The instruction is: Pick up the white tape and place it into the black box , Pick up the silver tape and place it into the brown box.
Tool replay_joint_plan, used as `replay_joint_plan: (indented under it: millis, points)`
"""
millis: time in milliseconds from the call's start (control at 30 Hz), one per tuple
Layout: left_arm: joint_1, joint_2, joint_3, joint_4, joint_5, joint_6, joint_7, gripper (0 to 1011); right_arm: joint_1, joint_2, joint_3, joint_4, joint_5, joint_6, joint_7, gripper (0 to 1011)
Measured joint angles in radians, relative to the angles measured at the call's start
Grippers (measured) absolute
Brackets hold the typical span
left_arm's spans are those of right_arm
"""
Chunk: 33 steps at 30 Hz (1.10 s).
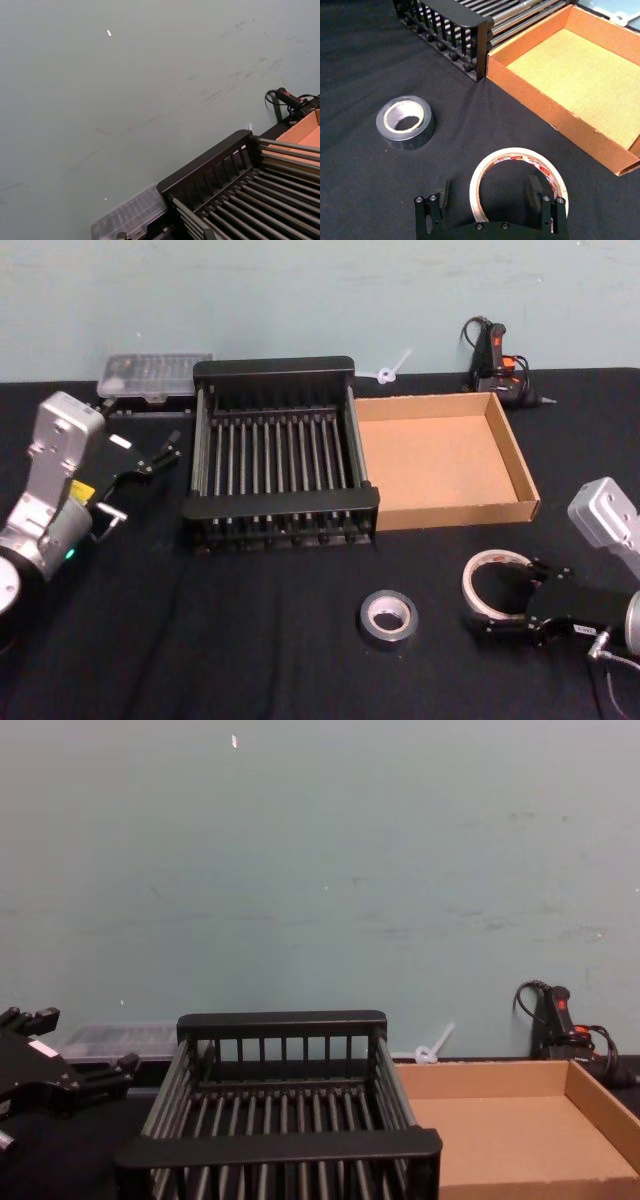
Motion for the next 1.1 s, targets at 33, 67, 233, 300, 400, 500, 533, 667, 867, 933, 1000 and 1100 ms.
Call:
replay_joint_plan:
  millis: [33, 67, 233, 300, 400, 500, 533, 667, 867, 933, 1000, 1100]
  points:
    - [0.000, 0.000, 0.000, 0.000, 0.000, 0.000, 0.000, 1001, 0.002, -0.001, -0.001, 0.001, -0.001, 0.001, 0.000, 1002]
    - [0.000, 0.000, 0.000, 0.000, 0.000, 0.000, 0.000, 1002, 0.003, -0.001, -0.001, 0.002, -0.002, 0.002, 0.001, 1002]
    - [0.000, 0.000, 0.000, 0.000, 0.000, 0.000, 0.000, 1001, 0.009, -0.006, -0.006, 0.011, -0.008, 0.006, 0.001, 1002]
    - [0.000, 0.000, 0.000, 0.000, 0.000, 0.000, 0.000, 1001, 0.013, -0.008, -0.009, 0.014, -0.011, 0.009, 0.001, 1002]
    - [0.000, 0.000, 0.000, 0.000, 0.000, 0.000, 0.000, 1001, 0.017, -0.011, -0.012, 0.019, -0.014, 0.012, 0.002, 1002]
    - [0.000, 0.000, 0.000, 0.000, 0.000, 0.000, 0.000, 1001, 0.021, -0.012, -0.013, 0.021, -0.016, 0.014, 0.004, 1002]
    - [0.000, 0.000, 0.000, 0.000, 0.000, 0.000, 0.000, 1001, 0.022, -0.012, -0.014, 0.021, -0.017, 0.015, 0.005, 1002]
    - [0.000, 0.000, 0.000, 0.000, 0.000, 0.000, 0.000, 1001, 0.029, -0.014, -0.019, 0.026, -0.019, 0.020, 0.010, 1002]
    - [0.000, 0.000, 0.000, 0.000, 0.000, 0.000, 0.000, 1001, 0.036, -0.015, -0.024, 0.030, -0.019, 0.028, 0.016, 1002]
    - [0.000, 0.000, 0.000, 0.000, 0.000, 0.000, 0.000, 1001, 0.038, -0.016, -0.026, 0.033, -0.019, 0.030, 0.018, 1002]
    - [0.000, 0.000, 0.000, 0.000, 0.000, 0.000, 0.000, 1001, 0.041, -0.016, -0.027, 0.034, -0.019, 0.033, 0.019, 1002]
    - [0.000, 0.000, 0.000, 0.000, 0.000, 0.000, 0.000, 1001, 0.043, -0.016, -0.028, 0.035, -0.017, 0.037, 0.020, 1002]
